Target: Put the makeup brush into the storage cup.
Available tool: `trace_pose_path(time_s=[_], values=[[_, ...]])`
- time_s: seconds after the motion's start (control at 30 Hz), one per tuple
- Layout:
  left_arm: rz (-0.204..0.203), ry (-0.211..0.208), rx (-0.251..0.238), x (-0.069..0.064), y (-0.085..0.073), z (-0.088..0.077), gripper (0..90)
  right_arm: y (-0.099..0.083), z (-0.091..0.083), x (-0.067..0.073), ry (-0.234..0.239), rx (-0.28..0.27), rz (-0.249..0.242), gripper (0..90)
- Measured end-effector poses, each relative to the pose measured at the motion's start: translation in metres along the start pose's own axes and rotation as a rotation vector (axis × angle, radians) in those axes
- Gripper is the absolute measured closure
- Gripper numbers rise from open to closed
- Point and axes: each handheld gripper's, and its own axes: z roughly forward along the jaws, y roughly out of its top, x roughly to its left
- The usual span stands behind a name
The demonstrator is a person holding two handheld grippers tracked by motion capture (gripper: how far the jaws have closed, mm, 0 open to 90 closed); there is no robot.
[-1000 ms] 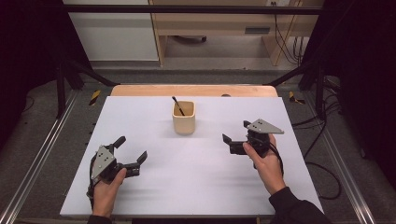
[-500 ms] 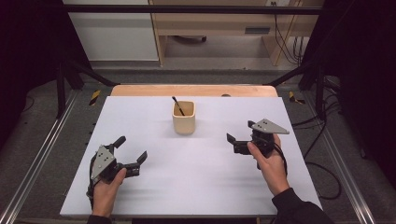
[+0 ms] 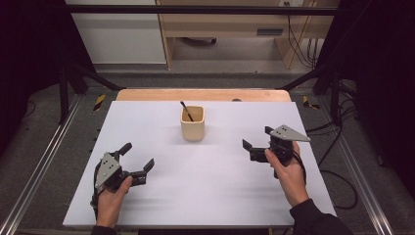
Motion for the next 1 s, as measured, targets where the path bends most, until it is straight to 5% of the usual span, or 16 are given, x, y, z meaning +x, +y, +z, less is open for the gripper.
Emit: trace_pose_path(time_s=[1.0], values=[[-0.001,-0.018,0.02,0.002,0.001,-0.001,1.7,-0.012,-0.046,-0.018,-0.049,-0.062,-0.024,4.1]])
